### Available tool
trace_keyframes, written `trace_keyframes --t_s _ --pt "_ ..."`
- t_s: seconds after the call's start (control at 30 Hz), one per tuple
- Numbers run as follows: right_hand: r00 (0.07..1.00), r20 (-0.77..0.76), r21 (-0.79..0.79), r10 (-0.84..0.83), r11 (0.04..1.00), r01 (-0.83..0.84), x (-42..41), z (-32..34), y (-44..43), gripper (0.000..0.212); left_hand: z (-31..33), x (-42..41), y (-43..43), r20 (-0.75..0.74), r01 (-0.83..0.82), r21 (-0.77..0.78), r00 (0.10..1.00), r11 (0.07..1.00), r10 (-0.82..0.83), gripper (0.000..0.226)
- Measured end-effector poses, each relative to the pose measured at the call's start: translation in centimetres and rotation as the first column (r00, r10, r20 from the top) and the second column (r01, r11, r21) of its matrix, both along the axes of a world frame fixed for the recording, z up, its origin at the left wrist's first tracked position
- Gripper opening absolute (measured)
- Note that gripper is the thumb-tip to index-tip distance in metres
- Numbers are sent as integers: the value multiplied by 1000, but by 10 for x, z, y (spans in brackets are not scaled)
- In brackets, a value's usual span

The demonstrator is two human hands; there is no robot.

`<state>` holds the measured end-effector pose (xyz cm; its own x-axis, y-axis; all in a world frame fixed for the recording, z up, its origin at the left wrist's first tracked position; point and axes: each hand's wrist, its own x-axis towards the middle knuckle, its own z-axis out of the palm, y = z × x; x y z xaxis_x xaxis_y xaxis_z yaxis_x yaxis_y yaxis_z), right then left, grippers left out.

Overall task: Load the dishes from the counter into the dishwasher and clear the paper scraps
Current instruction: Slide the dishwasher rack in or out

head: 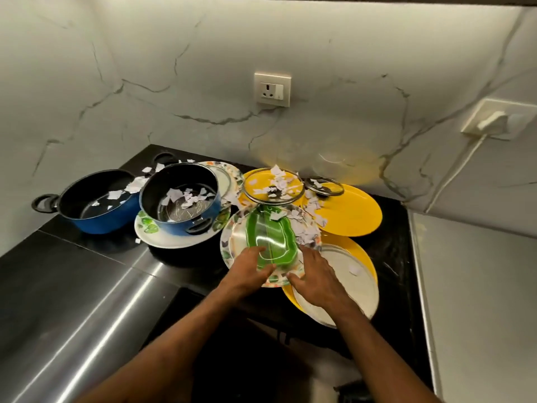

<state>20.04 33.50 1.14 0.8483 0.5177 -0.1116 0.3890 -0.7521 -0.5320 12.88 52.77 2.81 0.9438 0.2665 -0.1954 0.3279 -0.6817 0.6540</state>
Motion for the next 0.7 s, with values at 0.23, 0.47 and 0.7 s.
trace_keyframes --t_s 0.23,0.47,0.7 --pt "998 -45 18 32 999 -31 14 3 58 83 -3 18 71 -169 -474 -755 808 453 564 92" --pt "996 -67 25 59 998 -57 27 2 82 84 1 35 114 -383 -390 -906 598 -161 704 46" --pt "995 -88 72 56 996 -49 42 -3 88 84 2 42 139 -443 -308 -893 474 -328 761 65"
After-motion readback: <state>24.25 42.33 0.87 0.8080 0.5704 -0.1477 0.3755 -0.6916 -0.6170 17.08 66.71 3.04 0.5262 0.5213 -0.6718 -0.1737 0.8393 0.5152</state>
